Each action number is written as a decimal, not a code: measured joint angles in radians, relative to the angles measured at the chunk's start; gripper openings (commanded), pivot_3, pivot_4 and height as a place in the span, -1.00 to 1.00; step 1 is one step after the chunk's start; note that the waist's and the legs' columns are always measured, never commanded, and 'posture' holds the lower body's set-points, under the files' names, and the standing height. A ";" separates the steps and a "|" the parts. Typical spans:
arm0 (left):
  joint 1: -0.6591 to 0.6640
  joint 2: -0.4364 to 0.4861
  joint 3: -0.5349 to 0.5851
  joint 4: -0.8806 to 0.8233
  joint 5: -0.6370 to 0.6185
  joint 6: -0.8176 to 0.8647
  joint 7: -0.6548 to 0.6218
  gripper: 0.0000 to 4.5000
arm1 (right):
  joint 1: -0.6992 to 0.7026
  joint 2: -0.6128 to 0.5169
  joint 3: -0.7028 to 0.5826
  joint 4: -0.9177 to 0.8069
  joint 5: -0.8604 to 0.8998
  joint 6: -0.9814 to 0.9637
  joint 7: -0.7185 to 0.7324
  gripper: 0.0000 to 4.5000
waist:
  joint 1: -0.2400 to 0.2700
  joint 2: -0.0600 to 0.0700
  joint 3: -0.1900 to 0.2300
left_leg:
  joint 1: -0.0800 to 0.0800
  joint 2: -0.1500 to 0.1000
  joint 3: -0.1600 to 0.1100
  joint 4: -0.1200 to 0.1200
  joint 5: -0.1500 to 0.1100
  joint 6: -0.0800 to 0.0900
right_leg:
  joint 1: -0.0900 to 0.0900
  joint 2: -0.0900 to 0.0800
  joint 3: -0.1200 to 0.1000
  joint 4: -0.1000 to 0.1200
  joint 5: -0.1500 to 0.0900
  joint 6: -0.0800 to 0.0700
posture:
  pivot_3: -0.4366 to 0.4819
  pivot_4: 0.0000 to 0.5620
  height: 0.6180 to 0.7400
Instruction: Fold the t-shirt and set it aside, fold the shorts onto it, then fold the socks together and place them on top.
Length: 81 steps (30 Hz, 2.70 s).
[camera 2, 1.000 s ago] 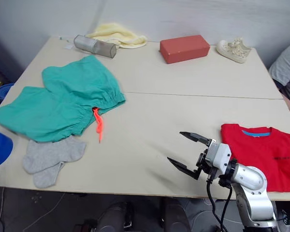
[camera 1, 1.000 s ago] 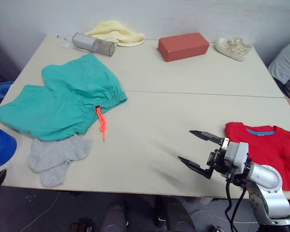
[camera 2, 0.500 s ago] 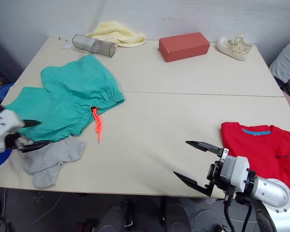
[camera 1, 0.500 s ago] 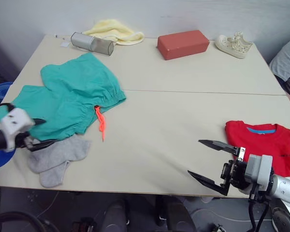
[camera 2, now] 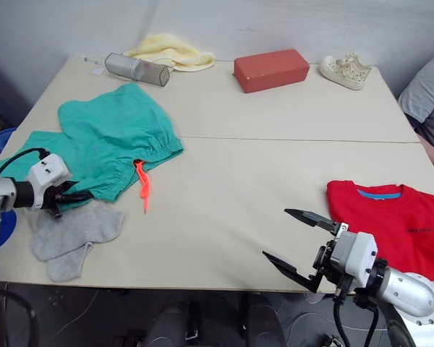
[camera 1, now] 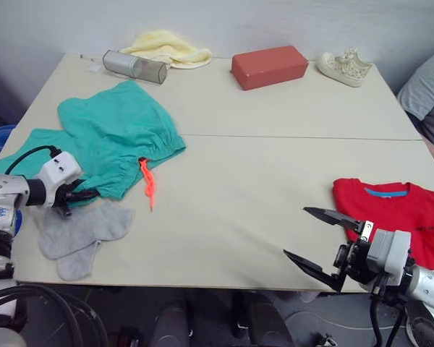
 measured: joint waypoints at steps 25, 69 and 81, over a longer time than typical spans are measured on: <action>-0.299 -0.692 -0.234 -0.234 -0.139 0.103 -0.220 -0.99 | 0.060 -0.151 -0.293 0.109 -0.014 0.001 0.124 1.00 | 0.034 -0.003 0.001 | -0.002 -0.002 0.008 0.011 -0.003 0.005 | 0.000 0.008 0.012 -0.003 0.005 0.009 | -0.05 -0.47 1.00; 0.202 -0.319 -0.259 -0.566 0.062 -0.348 -0.023 -0.10 | -0.412 -0.164 0.325 0.563 -0.514 -0.236 0.054 -0.91 | 0.018 0.004 0.001 | 0.014 0.000 0.010 0.009 -0.006 0.008 | 0.015 -0.002 0.023 -0.002 0.005 0.007 | -0.05 -0.47 1.00; 0.102 -0.117 -0.125 -0.686 -0.472 0.287 -0.417 -0.98 | -0.198 -0.288 0.017 0.287 0.046 0.195 0.187 -1.00 | 0.016 0.005 0.004 | 0.008 0.003 0.010 0.009 -0.007 0.004 | 0.006 0.002 0.023 0.001 0.002 0.004 | -0.05 -0.47 1.00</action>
